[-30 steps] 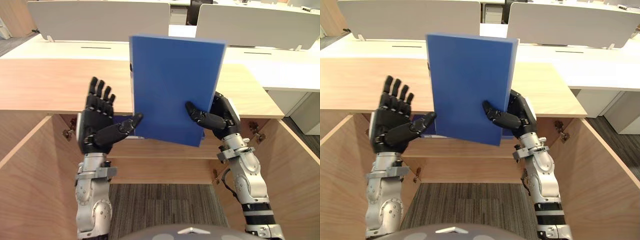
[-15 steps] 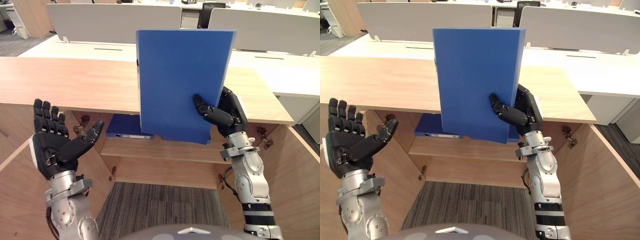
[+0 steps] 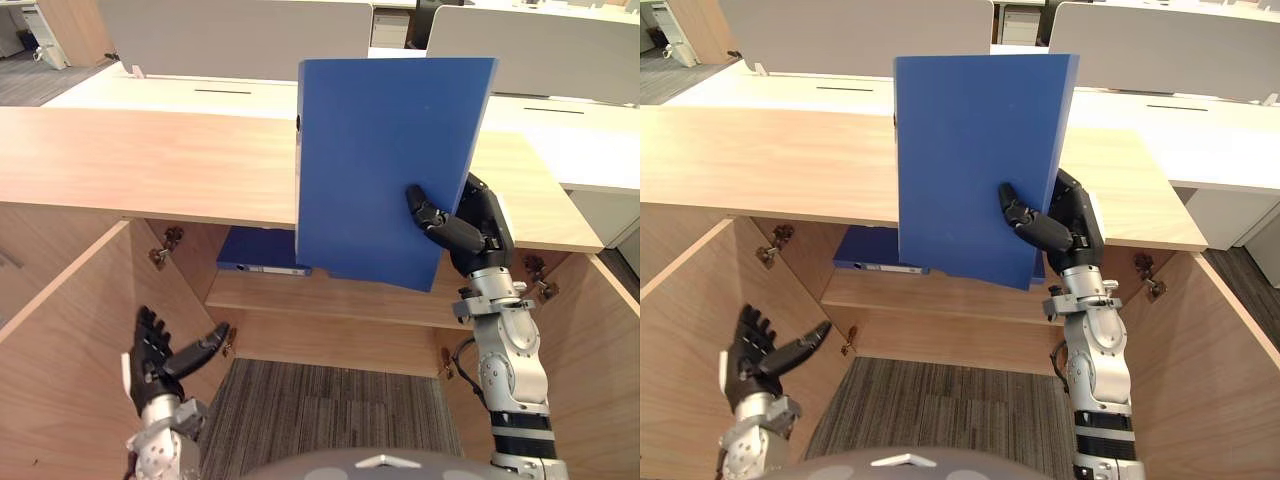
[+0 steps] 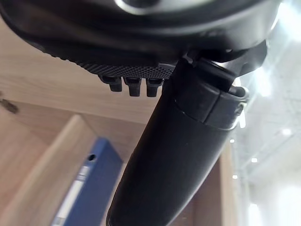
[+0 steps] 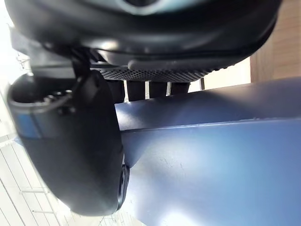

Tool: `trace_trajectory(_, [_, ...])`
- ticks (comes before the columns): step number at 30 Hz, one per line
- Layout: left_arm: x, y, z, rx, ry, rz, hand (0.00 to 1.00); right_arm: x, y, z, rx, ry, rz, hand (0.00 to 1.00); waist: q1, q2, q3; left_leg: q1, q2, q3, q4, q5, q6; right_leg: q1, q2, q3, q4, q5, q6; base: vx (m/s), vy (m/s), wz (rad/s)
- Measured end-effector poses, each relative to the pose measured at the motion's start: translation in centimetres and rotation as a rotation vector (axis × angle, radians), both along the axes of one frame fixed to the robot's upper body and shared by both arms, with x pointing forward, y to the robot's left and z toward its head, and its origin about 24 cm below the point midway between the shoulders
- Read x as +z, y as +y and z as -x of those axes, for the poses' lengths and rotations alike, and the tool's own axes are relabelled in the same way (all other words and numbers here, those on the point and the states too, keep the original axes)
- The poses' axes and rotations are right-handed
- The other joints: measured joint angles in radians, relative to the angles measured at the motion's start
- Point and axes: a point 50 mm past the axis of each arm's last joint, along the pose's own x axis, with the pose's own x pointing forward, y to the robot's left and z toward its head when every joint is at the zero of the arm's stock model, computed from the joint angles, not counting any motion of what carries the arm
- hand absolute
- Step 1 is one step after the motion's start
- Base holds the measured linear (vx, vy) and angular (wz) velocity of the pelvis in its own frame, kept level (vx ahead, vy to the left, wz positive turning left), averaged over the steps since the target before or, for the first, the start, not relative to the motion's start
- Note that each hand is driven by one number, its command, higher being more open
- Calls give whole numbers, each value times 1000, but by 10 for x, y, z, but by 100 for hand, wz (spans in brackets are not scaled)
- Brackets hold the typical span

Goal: Walk over to the cabinet, pick up the folder, carry it to the office cabinet, place the folder inside the office cabinet, then close the office cabinet door

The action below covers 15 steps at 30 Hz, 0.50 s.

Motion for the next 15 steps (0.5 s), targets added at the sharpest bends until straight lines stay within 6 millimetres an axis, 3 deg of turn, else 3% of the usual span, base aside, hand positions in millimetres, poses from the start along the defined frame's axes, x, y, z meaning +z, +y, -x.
trace_trajectory(9, [-55, -18, 31, -43, 310, 70, 100, 12, 9, 7, 14, -50, 87, 0, 0, 8, 9, -4, 6, 19, 5, -9, -4, -11, 5, 19, -1, -1, -1, -1, 10, -6])
trace_trajectory(15, [-88, -31, 55, -87, 516, 140, 100, 12, 27, 10, 80, -59, 209, 0, -1, 9, 9, -4, 7, 33, 15, -21, -4, -16, 6, 33, -2, -1, -1, 9, 22, -8])
